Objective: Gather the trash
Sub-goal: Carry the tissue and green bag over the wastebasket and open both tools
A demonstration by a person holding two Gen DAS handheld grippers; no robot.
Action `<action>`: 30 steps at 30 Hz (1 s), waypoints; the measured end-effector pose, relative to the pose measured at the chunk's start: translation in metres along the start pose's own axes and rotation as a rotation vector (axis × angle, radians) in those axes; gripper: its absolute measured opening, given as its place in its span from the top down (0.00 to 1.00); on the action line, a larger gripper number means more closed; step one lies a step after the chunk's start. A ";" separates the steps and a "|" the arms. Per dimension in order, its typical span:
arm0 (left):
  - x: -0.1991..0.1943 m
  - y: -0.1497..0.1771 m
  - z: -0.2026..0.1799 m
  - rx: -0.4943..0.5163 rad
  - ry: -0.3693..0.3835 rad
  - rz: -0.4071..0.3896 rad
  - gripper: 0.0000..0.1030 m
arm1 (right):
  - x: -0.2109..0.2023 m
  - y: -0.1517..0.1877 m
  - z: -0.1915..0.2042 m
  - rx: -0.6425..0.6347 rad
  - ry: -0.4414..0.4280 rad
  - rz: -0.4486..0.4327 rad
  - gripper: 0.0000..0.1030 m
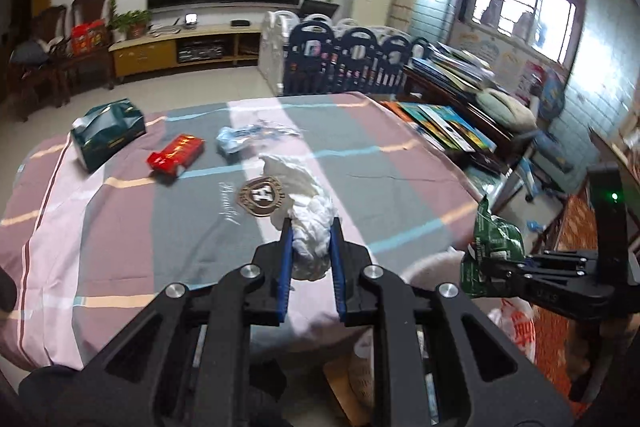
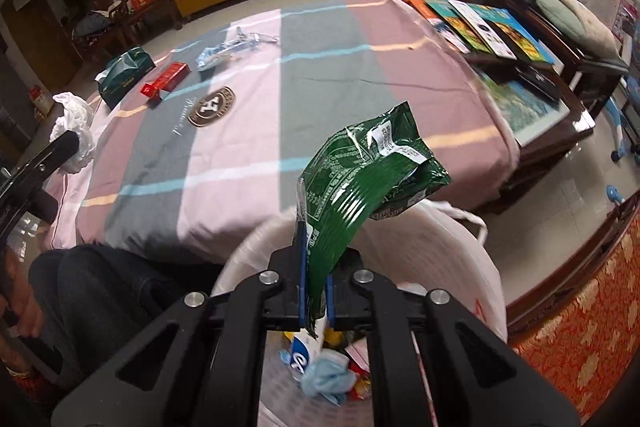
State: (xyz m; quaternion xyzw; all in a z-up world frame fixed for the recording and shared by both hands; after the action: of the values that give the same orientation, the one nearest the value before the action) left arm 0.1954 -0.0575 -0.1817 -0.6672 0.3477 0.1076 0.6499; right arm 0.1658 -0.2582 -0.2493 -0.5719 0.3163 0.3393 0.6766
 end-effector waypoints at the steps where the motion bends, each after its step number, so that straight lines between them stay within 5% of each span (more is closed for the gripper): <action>1: -0.001 0.001 -0.010 0.018 0.009 0.010 0.83 | -0.002 0.004 -0.005 0.007 0.002 0.000 0.92; 13: -0.007 0.018 -0.095 0.145 0.130 0.064 0.82 | 0.010 0.067 -0.045 0.047 -0.014 0.139 0.92; 24: 0.005 0.034 -0.094 0.080 0.179 0.144 0.82 | 0.031 0.094 -0.043 -0.003 0.008 0.265 0.91; 27: 0.013 0.045 -0.098 0.082 0.208 0.193 0.82 | 0.029 0.092 -0.050 -0.028 0.077 0.272 0.63; 28: 0.015 0.050 -0.100 0.087 0.220 0.210 0.82 | 0.025 0.087 -0.054 -0.009 0.081 0.249 0.41; 30: 0.022 0.060 -0.107 0.095 0.247 0.247 0.82 | 0.014 0.077 -0.061 0.044 0.042 0.206 0.34</action>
State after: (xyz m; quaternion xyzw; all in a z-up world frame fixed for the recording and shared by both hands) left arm 0.1424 -0.1601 -0.2282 -0.5962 0.5089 0.0873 0.6147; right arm 0.1080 -0.3079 -0.3125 -0.5282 0.3948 0.3879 0.6439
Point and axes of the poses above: each gripper's, at about its wrist camera, not at the fingertips, and x roughly the way its jaws point, z to its left, y to its underside, the point moved 7 cm from there along x, roughly the way its jaws point, and after that the axes turned 1 degree about -z, right-handed, at the moved point
